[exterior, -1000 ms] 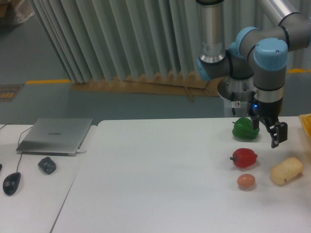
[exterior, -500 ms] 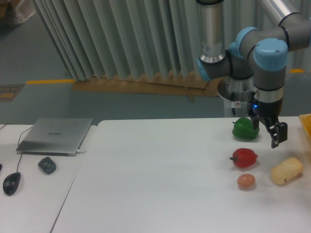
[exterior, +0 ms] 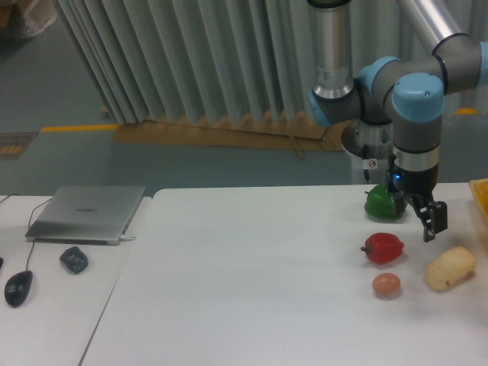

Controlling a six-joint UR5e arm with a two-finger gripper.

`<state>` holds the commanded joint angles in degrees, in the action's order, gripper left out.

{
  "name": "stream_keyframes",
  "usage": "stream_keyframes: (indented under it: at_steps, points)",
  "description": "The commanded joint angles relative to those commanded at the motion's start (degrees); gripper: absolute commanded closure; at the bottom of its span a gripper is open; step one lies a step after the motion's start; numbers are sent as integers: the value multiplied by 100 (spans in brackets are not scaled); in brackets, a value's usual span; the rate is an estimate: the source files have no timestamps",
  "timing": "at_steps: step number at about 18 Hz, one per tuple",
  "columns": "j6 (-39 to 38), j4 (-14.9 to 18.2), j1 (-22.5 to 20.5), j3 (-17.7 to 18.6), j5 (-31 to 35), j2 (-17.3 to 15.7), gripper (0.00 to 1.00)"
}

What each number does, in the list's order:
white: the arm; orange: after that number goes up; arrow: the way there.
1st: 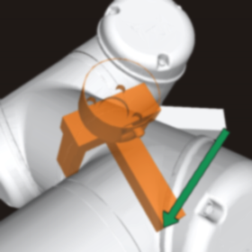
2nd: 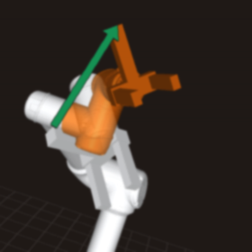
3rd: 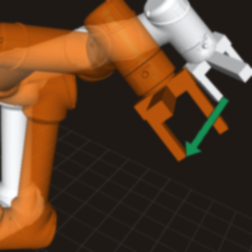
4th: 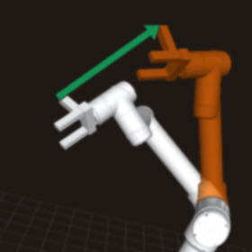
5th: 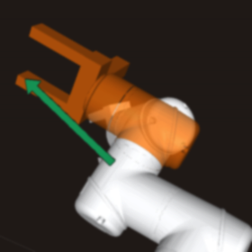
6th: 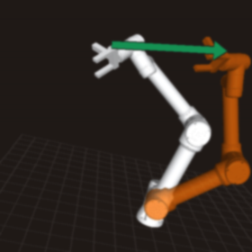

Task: Place the red peppers in a basket
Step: 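Move the open gripper over the red pepper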

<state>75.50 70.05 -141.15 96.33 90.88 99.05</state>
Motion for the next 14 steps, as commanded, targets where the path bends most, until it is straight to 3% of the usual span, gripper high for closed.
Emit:
stream_keyframes:
  at_steps: [14]
  points:
    - [-535, -87, -27, -18, 273, 474, 0]
